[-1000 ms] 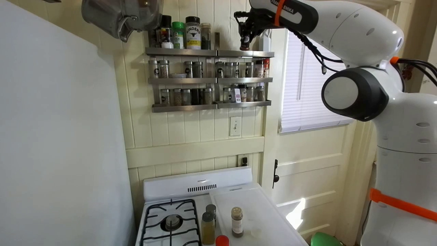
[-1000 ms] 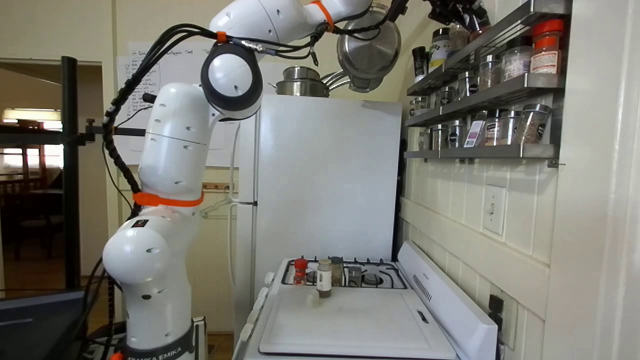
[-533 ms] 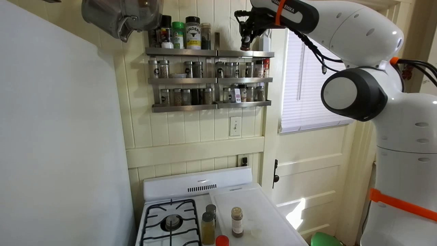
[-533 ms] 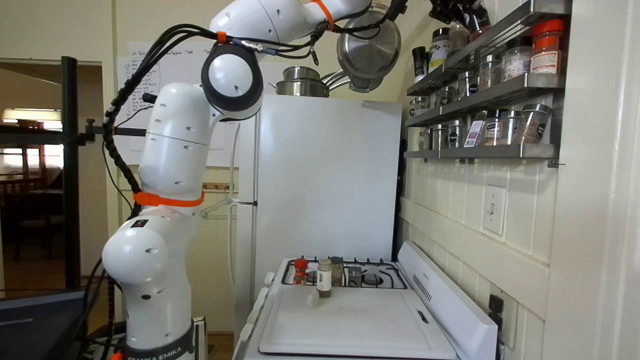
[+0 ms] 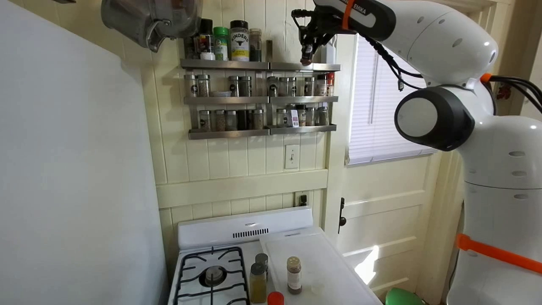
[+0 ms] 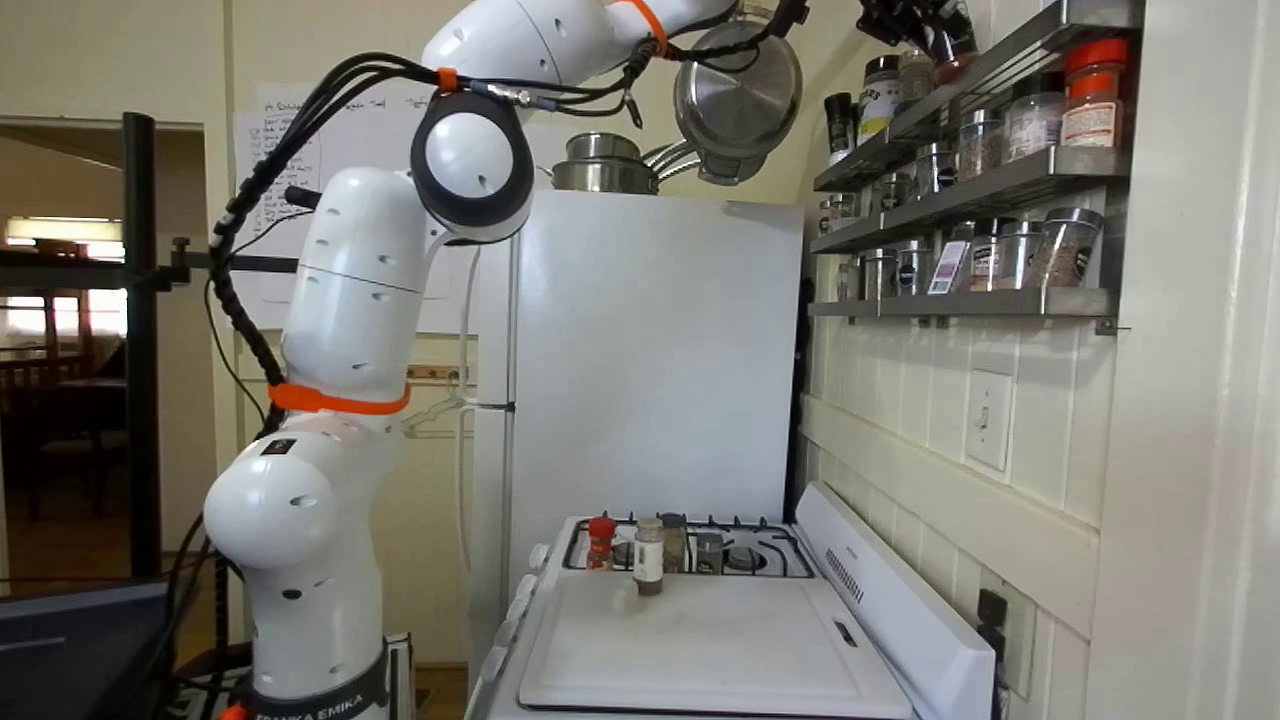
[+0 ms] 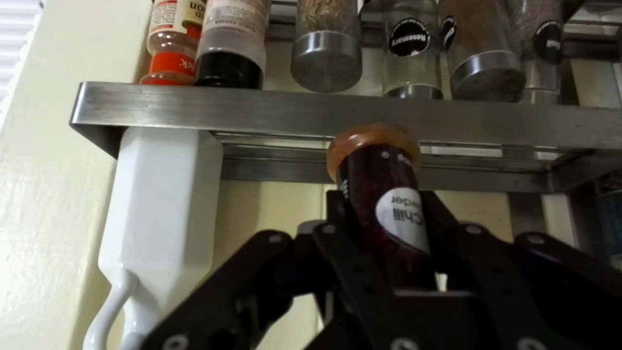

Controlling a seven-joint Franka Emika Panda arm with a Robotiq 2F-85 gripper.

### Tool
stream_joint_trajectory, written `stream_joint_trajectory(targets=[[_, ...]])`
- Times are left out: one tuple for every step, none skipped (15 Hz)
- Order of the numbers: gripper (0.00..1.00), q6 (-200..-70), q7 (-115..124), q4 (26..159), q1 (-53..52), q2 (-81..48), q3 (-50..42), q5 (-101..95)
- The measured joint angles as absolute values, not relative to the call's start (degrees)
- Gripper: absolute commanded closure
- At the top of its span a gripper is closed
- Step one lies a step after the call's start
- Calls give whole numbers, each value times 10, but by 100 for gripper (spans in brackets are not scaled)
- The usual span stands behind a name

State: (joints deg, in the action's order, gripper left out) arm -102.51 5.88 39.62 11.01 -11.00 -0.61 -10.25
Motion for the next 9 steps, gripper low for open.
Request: stream_joint_trajectory(targets=[[84,-1023,60,392,110,-112,-6,-102],[84,-1023,60,389,110,-114,-6,-103],[84,-1023,60,387,110,-116,-6,-103],[84,-1023,60,384,110,-118,-6,-104],[84,-1024,60,382,110,-120,-6,-105],[84,-1025,60,379,110,-122,-6,-107],[84,-1028,60,376,110,-125,-7,-108],[84,-1031,60,373,110,-128,-7,-108],[84,-1038,60,372,110,-131,-8,-109]])
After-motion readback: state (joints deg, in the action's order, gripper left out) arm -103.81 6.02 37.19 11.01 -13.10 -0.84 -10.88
